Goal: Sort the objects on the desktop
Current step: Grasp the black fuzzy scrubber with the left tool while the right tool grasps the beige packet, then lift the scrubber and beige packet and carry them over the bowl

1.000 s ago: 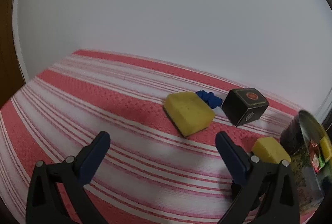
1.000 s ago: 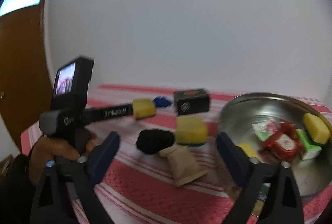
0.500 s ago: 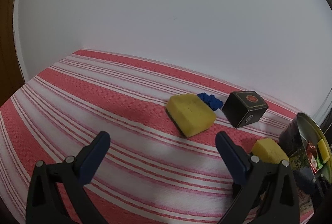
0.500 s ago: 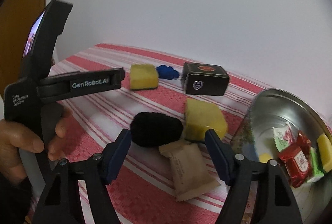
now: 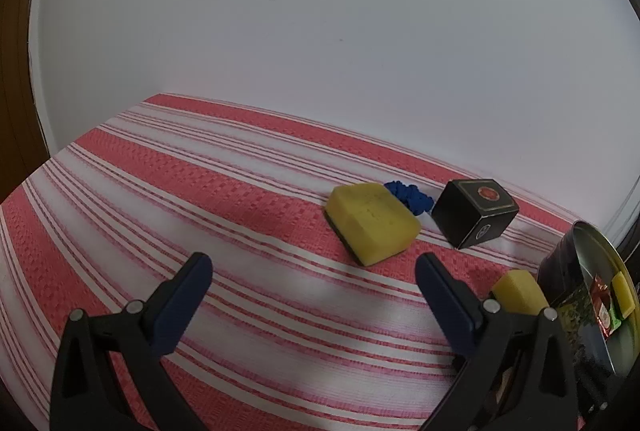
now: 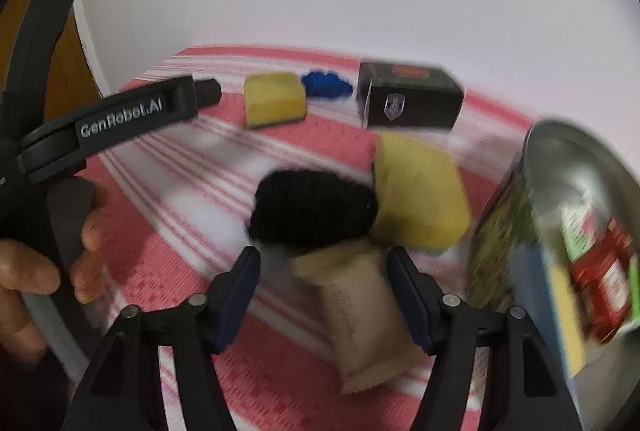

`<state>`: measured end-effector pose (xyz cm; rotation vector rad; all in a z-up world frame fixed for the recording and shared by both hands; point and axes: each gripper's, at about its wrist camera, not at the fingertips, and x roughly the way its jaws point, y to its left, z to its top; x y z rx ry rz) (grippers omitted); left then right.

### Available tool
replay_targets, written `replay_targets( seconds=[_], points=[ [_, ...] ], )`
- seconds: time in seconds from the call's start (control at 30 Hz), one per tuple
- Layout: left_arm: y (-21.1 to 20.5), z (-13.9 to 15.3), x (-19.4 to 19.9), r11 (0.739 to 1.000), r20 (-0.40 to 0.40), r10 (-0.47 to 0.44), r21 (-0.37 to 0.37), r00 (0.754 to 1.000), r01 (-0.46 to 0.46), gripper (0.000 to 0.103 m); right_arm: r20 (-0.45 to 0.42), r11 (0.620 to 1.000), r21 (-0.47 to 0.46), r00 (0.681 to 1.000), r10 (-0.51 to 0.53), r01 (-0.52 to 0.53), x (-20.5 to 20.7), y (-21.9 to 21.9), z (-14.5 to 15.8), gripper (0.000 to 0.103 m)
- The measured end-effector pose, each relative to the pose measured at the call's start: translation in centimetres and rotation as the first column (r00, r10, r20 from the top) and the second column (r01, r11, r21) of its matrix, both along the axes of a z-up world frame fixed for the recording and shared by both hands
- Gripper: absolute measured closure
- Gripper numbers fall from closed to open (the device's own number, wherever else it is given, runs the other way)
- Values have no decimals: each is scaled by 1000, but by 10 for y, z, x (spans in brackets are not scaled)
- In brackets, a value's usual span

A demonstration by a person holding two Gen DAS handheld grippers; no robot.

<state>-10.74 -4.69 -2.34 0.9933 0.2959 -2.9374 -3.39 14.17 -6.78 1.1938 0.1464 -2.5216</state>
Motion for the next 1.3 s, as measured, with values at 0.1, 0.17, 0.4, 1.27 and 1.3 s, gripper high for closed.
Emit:
replay_targets(
  seconds=[0.1, 0.17, 0.4, 1.27, 1.3],
  points=[
    [2, 0, 1, 1000, -3, -5, -3, 1000, 5, 1, 12, 998, -52, 1000, 24, -24, 10, 4, -2, 49],
    [4, 1, 2, 1000, -8, -20, -7, 1000, 20, 1, 12, 996, -68, 998, 55, -54, 17, 1, -1, 49],
    [19, 15, 15, 978, -109, -205, 4, 973, 207, 2, -79, 992, -115, 996, 34, -43, 37, 11, 13, 50],
    [114, -27, -3, 735, 232, -633, -118, 738, 668, 41, -330, 913, -375, 897, -292, 159, 93, 87, 48, 50],
    [117, -29, -3, 740, 250, -617, -140, 746, 658, 40, -330, 914, -372, 898, -291, 159, 92, 86, 48, 50]
  ],
)
